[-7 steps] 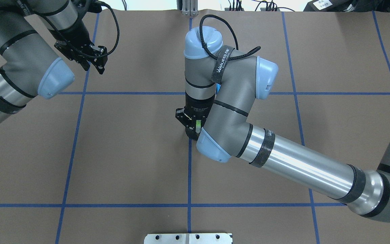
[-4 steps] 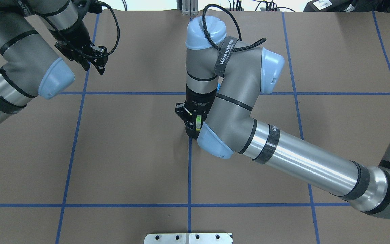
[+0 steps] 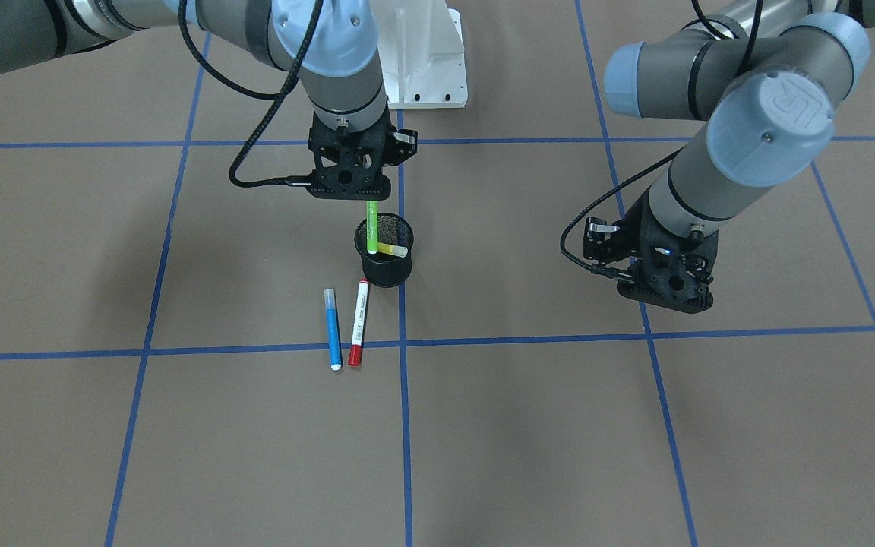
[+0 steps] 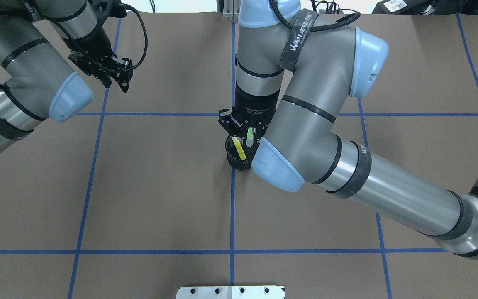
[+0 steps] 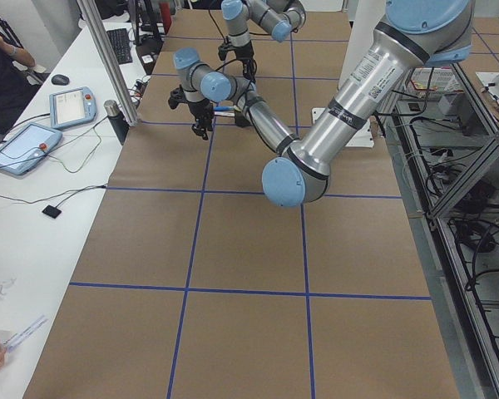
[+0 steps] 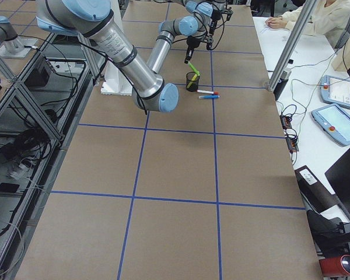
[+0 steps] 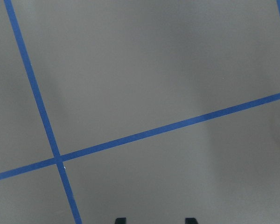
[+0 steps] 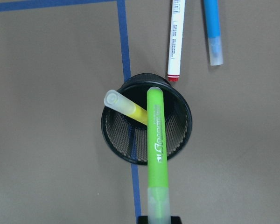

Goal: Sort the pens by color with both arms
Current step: 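Lift the green highlighter up out of the cup with the right gripper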

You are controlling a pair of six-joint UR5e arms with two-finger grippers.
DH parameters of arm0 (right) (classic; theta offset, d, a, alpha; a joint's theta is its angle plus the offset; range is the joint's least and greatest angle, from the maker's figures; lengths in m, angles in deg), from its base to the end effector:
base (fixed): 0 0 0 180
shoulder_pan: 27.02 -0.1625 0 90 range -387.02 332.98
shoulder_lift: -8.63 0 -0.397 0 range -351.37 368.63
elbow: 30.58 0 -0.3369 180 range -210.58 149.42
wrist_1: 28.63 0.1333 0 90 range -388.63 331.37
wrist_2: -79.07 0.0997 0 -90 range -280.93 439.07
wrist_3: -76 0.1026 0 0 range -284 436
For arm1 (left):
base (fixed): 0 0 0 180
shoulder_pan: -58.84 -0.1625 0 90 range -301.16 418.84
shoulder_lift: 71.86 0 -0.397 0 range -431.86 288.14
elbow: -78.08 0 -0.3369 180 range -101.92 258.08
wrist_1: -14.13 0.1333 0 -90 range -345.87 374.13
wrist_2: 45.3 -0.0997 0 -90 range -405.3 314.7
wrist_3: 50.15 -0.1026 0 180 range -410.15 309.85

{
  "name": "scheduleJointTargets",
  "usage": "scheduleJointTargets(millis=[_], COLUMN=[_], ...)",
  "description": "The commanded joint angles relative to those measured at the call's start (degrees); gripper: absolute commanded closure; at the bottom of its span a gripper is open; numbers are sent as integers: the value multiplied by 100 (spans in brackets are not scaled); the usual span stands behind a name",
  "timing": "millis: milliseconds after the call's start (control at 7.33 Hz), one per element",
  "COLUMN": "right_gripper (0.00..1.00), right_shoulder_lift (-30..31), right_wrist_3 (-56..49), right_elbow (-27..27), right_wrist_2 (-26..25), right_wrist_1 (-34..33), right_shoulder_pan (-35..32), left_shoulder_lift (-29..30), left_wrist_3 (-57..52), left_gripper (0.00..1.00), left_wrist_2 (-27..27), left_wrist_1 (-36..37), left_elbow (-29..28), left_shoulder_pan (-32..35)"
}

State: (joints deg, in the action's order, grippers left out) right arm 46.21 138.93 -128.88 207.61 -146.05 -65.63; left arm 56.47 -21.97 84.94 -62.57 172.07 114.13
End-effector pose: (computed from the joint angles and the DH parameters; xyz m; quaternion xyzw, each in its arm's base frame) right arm -0.4309 -0.4329 0.1231 -0.1190 -0.3987 -0.0032 0.9093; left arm 0.2982 -0.5482 0.2672 0.0270 0.4068 0.1378 0.9026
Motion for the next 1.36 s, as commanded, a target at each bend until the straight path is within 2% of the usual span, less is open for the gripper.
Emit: scheduleJointTargets(millis=[0,136,273,545,682,818,1091,1227], right_gripper=[85,85,85,85,85,85,85,85], right_shoulder_lift=[-162,-172,-190,-225,-425,-697,-761,-752], right_wrist_3=[-9,-244,-585,-519,-501,-501,-361,-308], right_elbow=[-154,-119,151,1325,1862,2424,2911,3148], right_wrist_2=[-510,-854,-988,-1006,-980,-902,-734,-725], right_wrist_1=[-71,34,348,1741,2018,2038,2047,2378], right_shoulder_pan=[-208,-287,-453,-481,-481,-473,-385,-350], left_shoulder_lift=[7,7,7,16,8,7,7,7], left_wrist_3=[21,56,65,91,91,91,100,100], left_gripper=[47,47,47,47,47,47,47,47], left_wrist_2=[10,19,28,36,36,36,36,36], left_wrist_1=[-20,-20,-20,15,24,24,24,24], left_elbow=[-31,-13,-4,48,49,49,66,66], left_shoulder_pan=[-27,-35,-53,-79,-79,-79,-79,-88])
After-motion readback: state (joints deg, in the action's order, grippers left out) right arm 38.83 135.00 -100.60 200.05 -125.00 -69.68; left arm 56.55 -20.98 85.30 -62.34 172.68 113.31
